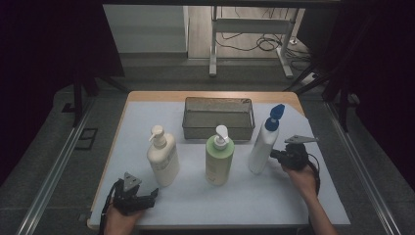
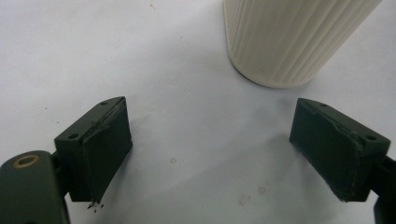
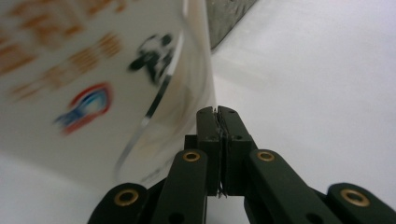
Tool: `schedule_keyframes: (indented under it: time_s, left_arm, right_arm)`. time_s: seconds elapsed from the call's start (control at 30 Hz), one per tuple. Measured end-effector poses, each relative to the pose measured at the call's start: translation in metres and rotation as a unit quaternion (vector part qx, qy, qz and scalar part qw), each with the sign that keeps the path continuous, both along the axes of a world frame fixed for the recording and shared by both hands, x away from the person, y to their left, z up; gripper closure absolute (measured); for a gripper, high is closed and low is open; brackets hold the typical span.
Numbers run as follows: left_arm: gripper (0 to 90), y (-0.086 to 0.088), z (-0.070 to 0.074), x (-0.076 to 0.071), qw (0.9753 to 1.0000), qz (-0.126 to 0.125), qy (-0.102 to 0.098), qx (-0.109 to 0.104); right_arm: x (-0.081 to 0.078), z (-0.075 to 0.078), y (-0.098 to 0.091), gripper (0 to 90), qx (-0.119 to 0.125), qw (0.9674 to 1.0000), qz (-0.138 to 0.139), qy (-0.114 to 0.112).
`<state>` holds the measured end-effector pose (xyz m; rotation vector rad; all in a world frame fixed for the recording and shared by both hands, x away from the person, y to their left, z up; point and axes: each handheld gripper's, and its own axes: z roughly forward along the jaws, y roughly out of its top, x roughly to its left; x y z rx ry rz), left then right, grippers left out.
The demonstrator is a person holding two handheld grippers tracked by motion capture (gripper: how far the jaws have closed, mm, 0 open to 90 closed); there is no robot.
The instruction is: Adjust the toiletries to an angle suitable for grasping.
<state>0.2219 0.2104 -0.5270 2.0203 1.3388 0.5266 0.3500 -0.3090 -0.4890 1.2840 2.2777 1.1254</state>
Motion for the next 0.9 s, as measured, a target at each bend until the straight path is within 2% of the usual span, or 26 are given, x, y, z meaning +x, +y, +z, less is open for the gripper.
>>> schedule_keyframes:
  time_s: [0.07, 0.13, 0.3, 0.33, 0.47, 0.63, 0.73, 0.9]
  left_arm:
    - [12.2, 0.0, 0.0, 0.0, 1.0, 0.0, -0.001, 0.0]
    - [12.2, 0.0, 0.0, 0.0, 1.0, 0.0, 0.0, 0.0]
    - [12.2, 0.0, 0.0, 0.0, 1.0, 0.002, 0.0, -0.002]
    - [12.2, 0.0, 0.0, 0.0, 1.0, 0.002, 0.0, -0.001]
    - [12.2, 0.0, 0.0, 0.0, 1.0, 0.002, 0.0, -0.001]
    - [12.2, 0.0, 0.0, 0.0, 1.0, 0.002, 0.0, -0.001]
    - [12.2, 0.0, 0.0, 0.0, 1.0, 0.002, 0.0, -0.002]
    - [12.2, 0.0, 0.0, 0.0, 1.0, 0.002, 0.0, -0.002]
  right_arm:
    - [-0.003, 0.001, -0.001, 87.3, 0.001, 1.0, 0.0, 0.0]
    - [-0.016, 0.003, -0.003, 87.0, 0.006, 1.0, 0.005, -0.002]
    - [-0.031, 0.005, -0.004, 86.8, 0.011, 0.9999, 0.012, -0.004]
    - [-0.039, 0.006, -0.003, 86.4, 0.013, 0.9998, 0.017, -0.003]
    - [-0.05, 0.009, 0.002, 86.3, 0.016, 0.9995, 0.027, -0.003]
    - [-0.063, 0.012, 0.015, 87.1, 0.017, 0.999, 0.041, -0.004]
    - [-0.069, 0.012, 0.029, 87.0, 0.019, 0.9982, 0.057, -0.004]
    - [-0.068, 0.011, 0.043, 87.1, 0.009, 0.9979, 0.064, -0.008]
